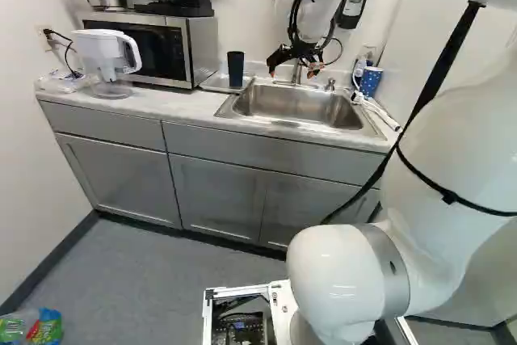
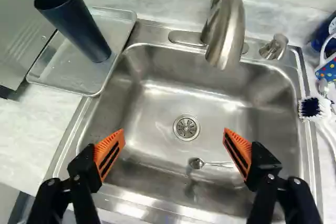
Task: Rinse the cup and place it in the tray
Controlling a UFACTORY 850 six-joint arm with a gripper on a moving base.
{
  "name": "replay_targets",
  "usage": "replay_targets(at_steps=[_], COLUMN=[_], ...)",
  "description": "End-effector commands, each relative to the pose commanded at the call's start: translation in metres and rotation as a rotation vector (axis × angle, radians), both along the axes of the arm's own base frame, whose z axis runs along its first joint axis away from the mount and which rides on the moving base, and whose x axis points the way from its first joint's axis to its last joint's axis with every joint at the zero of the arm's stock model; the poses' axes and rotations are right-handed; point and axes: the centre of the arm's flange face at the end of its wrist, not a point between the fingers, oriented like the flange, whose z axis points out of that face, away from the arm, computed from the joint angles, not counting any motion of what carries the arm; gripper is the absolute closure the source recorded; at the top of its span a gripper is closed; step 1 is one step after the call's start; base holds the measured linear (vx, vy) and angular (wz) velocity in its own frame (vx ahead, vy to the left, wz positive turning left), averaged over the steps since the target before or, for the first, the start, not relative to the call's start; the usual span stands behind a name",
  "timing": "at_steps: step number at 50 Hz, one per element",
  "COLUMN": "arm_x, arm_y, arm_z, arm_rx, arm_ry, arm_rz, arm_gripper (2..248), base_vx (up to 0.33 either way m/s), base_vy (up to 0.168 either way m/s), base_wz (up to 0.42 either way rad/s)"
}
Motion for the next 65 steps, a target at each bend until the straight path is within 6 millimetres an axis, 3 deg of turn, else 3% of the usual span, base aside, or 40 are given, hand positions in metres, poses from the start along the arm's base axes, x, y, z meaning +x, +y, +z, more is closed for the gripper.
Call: replay_targets(at_steps=[65], arm_x=[0.0000], arm_y=[-0.0002], arm_z=[0.0000], arm_rx=[0.000], arm_ry=[0.000], arm_rz=[0.000], arm_gripper=[3], base_vx=[0.000], base_vy=[0.000], base_wz=[0.000])
